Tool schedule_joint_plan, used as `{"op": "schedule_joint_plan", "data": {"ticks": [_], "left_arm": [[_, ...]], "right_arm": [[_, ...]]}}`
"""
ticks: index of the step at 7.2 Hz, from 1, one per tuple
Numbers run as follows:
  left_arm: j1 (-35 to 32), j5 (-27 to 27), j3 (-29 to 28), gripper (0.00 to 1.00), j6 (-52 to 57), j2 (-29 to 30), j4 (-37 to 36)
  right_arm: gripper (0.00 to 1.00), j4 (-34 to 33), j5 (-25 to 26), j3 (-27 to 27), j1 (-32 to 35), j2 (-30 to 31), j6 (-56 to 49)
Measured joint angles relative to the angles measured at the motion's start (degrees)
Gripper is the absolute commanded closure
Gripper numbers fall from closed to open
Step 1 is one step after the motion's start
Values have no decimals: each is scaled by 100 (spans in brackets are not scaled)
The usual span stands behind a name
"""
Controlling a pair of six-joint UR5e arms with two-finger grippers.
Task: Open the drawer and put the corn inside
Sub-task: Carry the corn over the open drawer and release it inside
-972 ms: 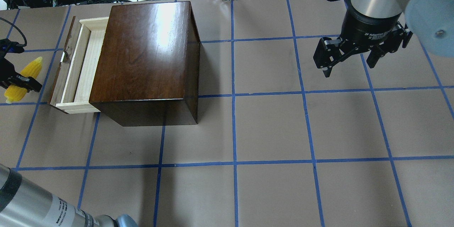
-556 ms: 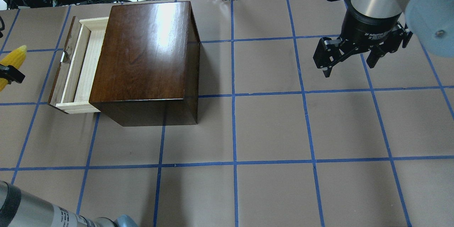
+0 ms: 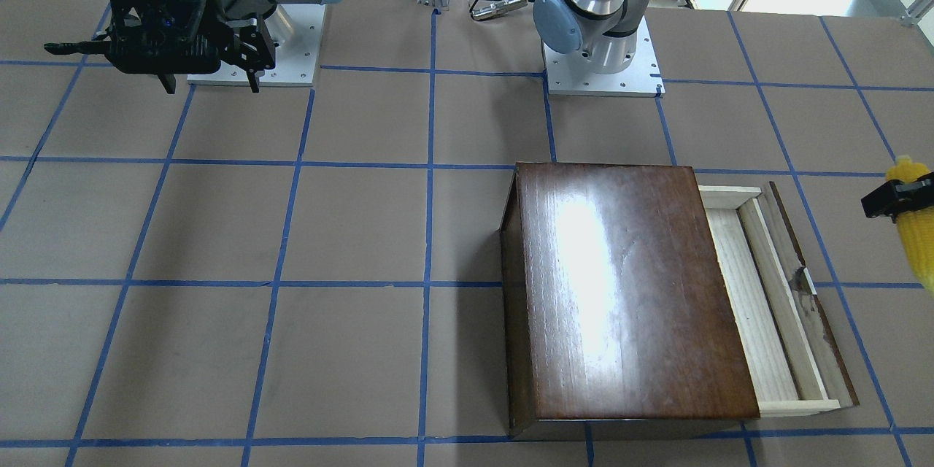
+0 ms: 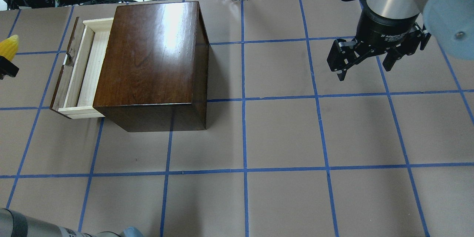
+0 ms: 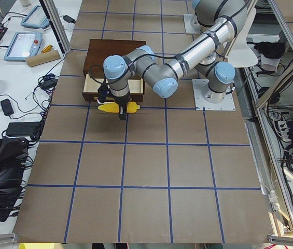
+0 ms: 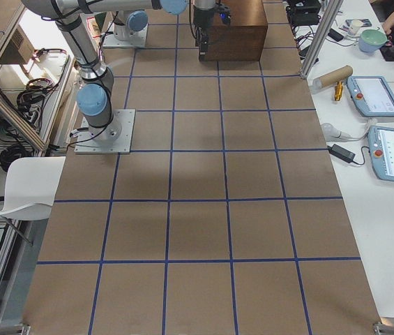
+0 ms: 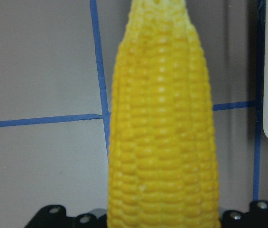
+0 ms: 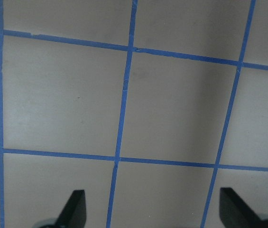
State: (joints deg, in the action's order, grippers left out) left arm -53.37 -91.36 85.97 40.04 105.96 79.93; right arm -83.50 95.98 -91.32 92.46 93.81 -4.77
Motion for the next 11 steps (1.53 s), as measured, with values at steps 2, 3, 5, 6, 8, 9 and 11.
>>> {"op": "schedule_joint_plan", "data": {"ticks": [2, 3, 5, 6, 8, 9, 11], "left_arm": [[-674, 42, 43, 100, -691, -90, 12], [-965, 83, 81, 100, -925, -122, 14], [-1360, 228, 126, 100, -1345, -145, 9], [-1461, 257, 153, 39, -1433, -131, -11], [-1514, 269, 216, 0, -1505, -107, -51], [-1516, 273, 223, 0, -1540, -102, -55], [-1518, 276, 225, 1, -1554, -108, -56]], "right_arm": [[0, 0, 0, 0, 0, -1, -5], [0, 0, 0, 0, 0, 0, -6], [0, 0, 0, 0, 0, -2, 0], [0, 0, 0, 0, 0, -1, 0], [0, 0, 0, 0, 0, -1, -3], [0, 0, 0, 0, 0, 0, 0], [0, 0, 0, 0, 0, 4, -3]]}}
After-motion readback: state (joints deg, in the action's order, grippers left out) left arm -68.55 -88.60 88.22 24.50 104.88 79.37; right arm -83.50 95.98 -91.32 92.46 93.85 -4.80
